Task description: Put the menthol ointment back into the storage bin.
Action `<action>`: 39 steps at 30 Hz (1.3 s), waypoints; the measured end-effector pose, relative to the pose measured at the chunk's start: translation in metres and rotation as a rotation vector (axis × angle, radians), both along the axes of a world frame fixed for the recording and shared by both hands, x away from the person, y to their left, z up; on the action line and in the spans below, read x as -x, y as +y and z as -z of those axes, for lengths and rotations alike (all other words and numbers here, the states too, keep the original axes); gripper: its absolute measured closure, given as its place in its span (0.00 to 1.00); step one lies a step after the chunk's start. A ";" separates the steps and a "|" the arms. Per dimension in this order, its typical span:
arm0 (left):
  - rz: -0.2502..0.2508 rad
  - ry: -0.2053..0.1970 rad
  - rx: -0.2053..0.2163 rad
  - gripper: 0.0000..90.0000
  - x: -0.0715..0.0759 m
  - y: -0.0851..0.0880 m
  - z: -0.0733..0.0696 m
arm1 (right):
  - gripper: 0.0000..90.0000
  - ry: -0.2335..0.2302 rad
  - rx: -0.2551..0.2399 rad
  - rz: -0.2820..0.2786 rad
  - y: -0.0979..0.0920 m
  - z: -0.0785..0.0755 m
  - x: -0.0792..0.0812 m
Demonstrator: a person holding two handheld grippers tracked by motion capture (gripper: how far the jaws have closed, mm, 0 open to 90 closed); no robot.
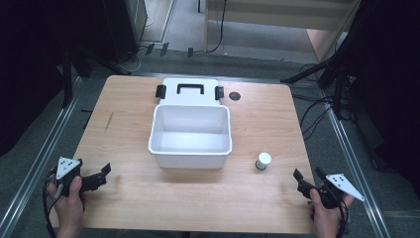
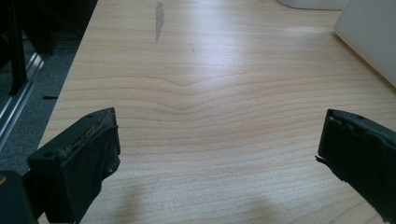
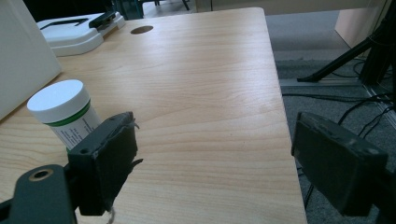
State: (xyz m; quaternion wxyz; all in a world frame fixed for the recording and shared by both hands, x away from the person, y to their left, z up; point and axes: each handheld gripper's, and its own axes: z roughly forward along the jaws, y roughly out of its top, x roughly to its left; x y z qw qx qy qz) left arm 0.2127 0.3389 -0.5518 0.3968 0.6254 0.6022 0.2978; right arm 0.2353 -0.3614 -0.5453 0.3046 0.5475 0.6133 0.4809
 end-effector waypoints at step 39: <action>0.005 0.006 0.026 0.00 -0.001 0.002 0.000 | 0.16 0.553 0.467 -0.360 0.052 -0.083 -0.039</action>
